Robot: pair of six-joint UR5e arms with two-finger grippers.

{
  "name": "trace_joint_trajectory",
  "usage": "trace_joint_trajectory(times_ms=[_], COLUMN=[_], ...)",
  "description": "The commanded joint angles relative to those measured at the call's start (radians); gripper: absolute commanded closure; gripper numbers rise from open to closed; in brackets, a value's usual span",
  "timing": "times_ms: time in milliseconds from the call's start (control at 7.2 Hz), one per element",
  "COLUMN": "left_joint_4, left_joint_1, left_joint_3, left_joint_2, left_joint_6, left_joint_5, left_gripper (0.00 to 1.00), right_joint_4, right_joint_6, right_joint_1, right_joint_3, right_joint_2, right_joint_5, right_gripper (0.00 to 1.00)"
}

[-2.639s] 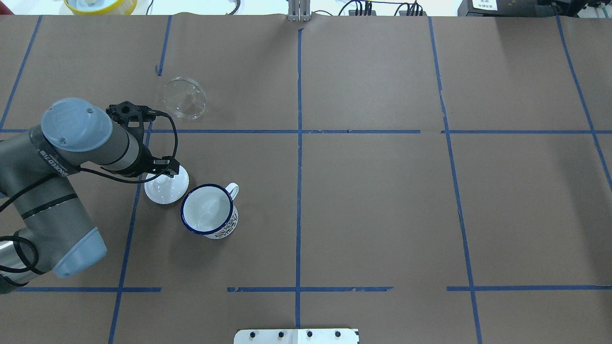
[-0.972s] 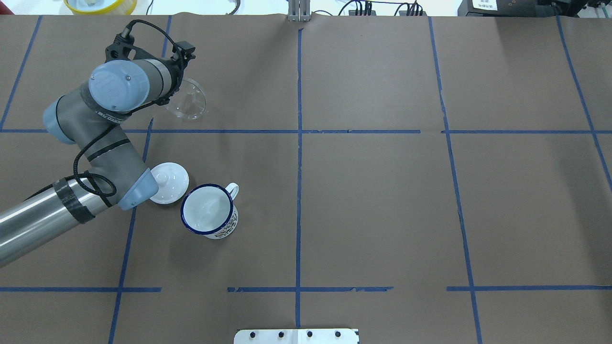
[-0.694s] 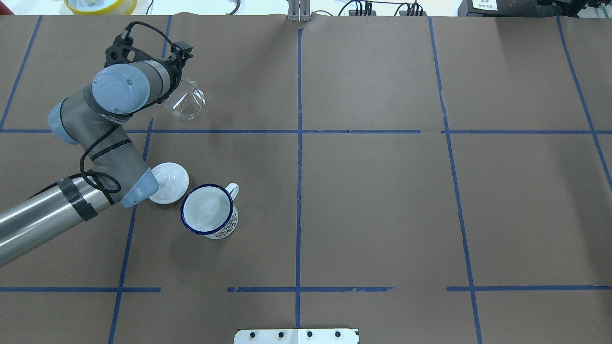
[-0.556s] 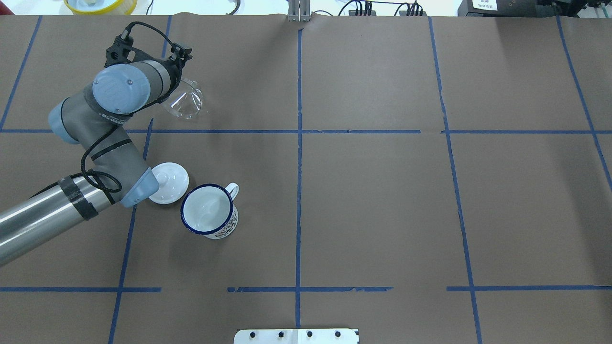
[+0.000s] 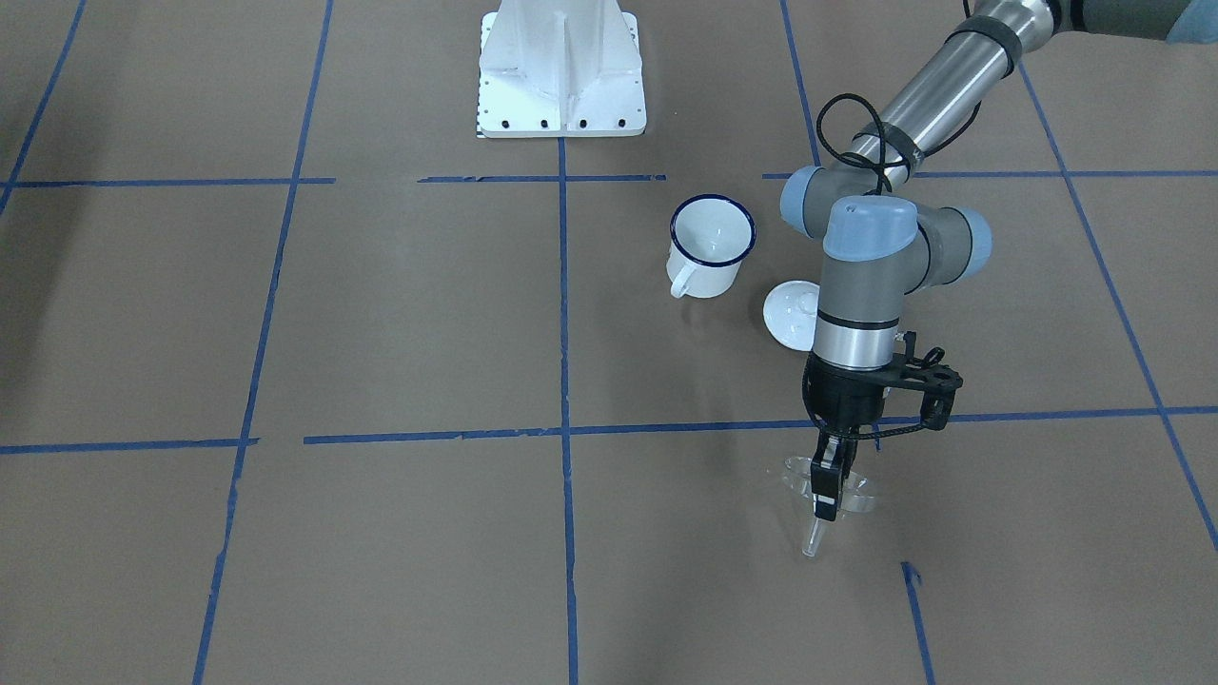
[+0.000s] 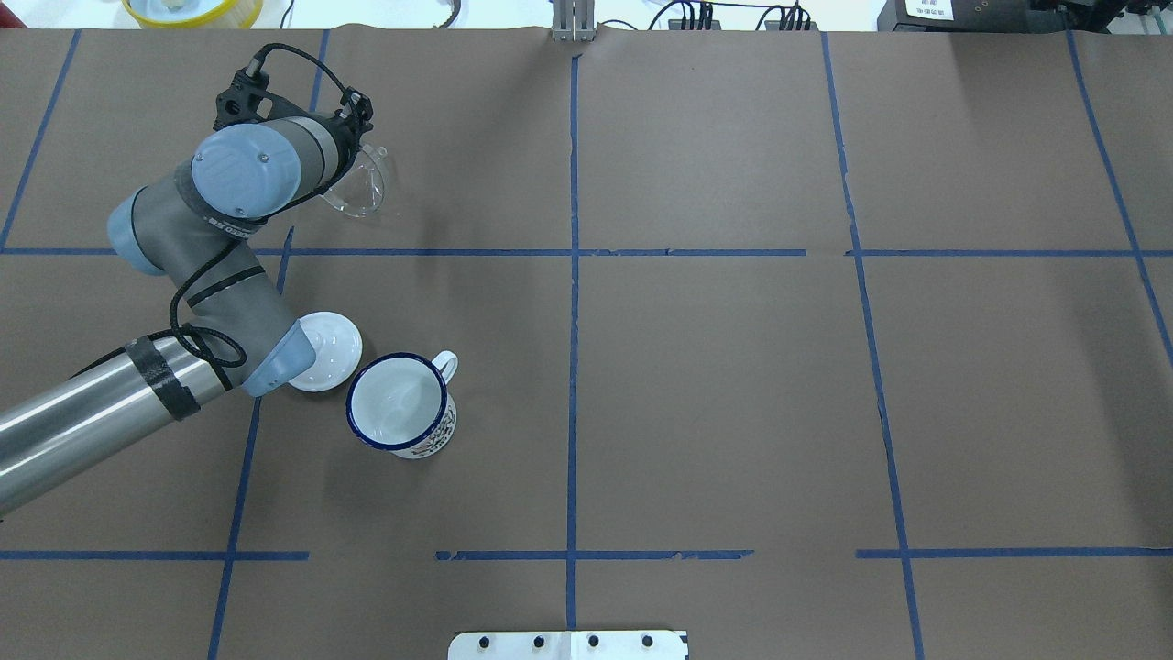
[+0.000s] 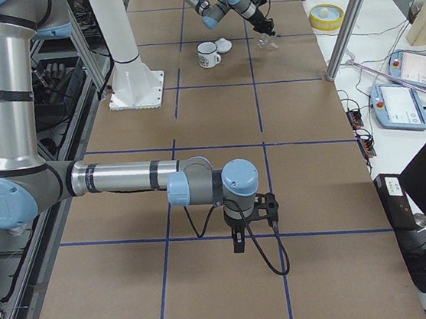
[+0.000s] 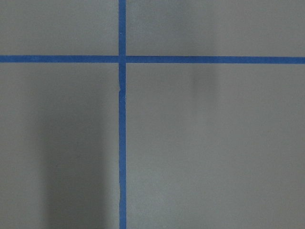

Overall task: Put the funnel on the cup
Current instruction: 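Move the left gripper to the glass funnel and grasp its spout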

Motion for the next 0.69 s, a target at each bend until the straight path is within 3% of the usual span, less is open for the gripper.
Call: trace_joint_trajectory(times_ms=[0,278,556], left_joint_4=[-0.039,-0.021,0.208], left_joint_1=[-0.027,-0.097,-0.151], left_joint_3=[-0.028,-0.120,-0.352], left_joint_2=[0.001,0.010,0.065], left_joint_6=[0.031,0.099,0.259], left_joint_5=[-0.087,-0.227,-0.406], left_gripper=[1.00,1.00,1.00], right_joint_4=[0.000,0.000,0.000], right_joint_6=[0.000,0.000,0.000], right_joint_1=[0.000,0.000,0.000], right_joint_3=[0.000,0.000,0.000], right_joint_2=[0.000,0.000,0.000], right_joint_5=[0.000,0.000,0.000], right_gripper=[0.00,0.00,0.00])
